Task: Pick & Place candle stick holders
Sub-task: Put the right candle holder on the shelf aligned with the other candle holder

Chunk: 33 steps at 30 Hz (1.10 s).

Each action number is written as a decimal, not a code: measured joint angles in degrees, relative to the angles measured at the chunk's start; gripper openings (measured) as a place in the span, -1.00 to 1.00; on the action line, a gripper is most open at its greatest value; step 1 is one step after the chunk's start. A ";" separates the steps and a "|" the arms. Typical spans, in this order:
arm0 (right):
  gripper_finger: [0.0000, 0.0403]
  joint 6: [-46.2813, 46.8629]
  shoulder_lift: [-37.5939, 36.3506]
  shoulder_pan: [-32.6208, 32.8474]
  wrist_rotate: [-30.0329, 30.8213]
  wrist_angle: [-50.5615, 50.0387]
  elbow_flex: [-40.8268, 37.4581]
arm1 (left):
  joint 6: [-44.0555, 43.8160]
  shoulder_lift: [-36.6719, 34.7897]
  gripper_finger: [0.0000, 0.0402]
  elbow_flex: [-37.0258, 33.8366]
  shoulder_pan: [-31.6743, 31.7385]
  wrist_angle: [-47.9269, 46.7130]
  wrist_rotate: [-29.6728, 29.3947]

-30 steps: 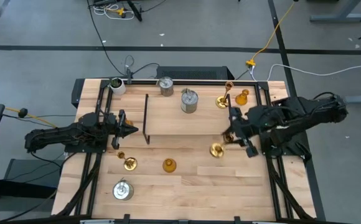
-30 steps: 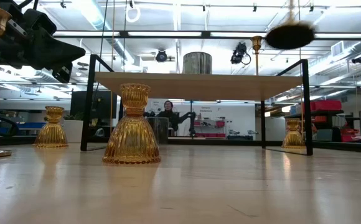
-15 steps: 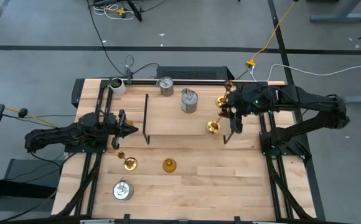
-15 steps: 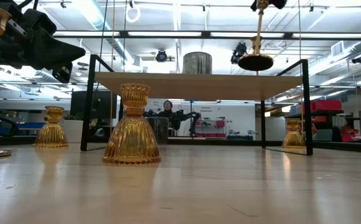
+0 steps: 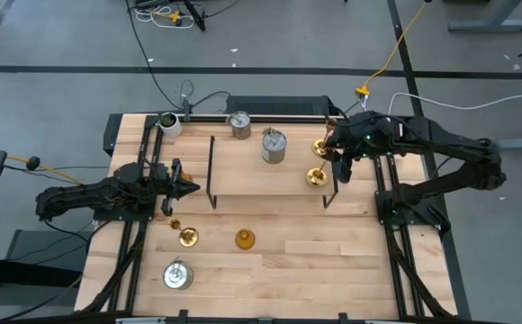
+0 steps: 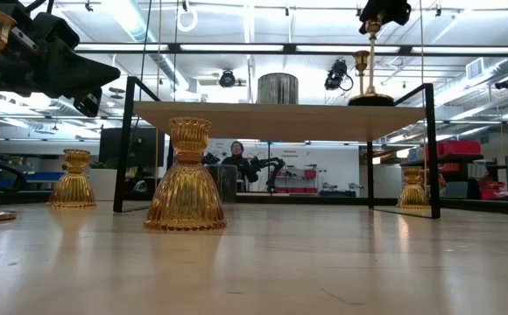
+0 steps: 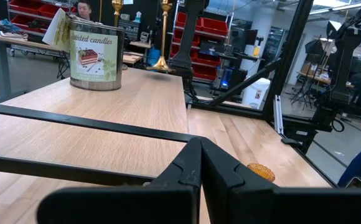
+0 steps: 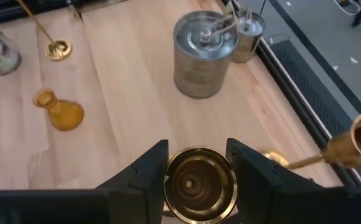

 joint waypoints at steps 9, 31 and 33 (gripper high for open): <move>-0.25 -1.12 -0.69 -2.17 2.46 -1.72 0.00 | 0.02 0.01 -0.96 -0.01 0.00 0.00 0.00; -0.25 -5.46 -0.75 -7.73 0.91 0.97 -3.41 | 0.02 0.01 -0.96 -0.02 0.00 0.00 0.00; -0.25 -5.57 -0.80 -7.74 -0.20 1.00 -3.45 | 0.00 0.02 -0.96 -0.02 0.00 0.00 0.00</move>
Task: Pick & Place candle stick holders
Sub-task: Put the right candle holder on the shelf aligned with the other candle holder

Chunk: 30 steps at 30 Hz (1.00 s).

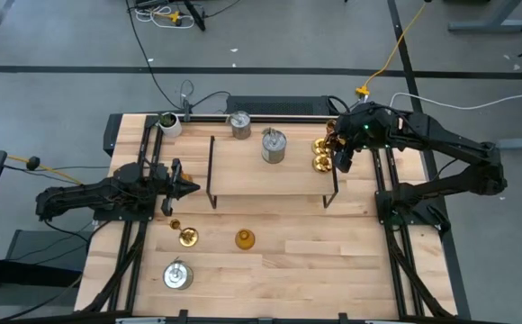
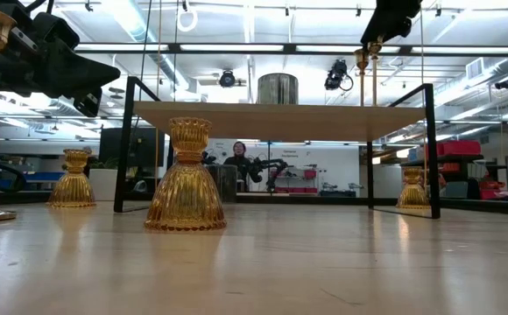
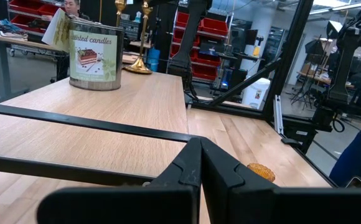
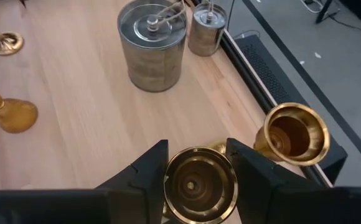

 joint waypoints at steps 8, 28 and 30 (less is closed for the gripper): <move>-0.25 0.70 -0.43 0.02 -1.18 -0.35 -0.08 | 0.00 0.00 -0.96 0.00 0.00 0.00 0.00; -0.25 -0.67 -0.44 -1.14 -0.32 -1.58 0.70 | 0.02 -0.01 -0.96 0.02 0.00 0.00 0.00; -0.25 -0.68 -0.45 -1.22 -0.31 -1.78 0.70 | 0.00 0.00 -0.96 0.00 0.00 0.00 0.00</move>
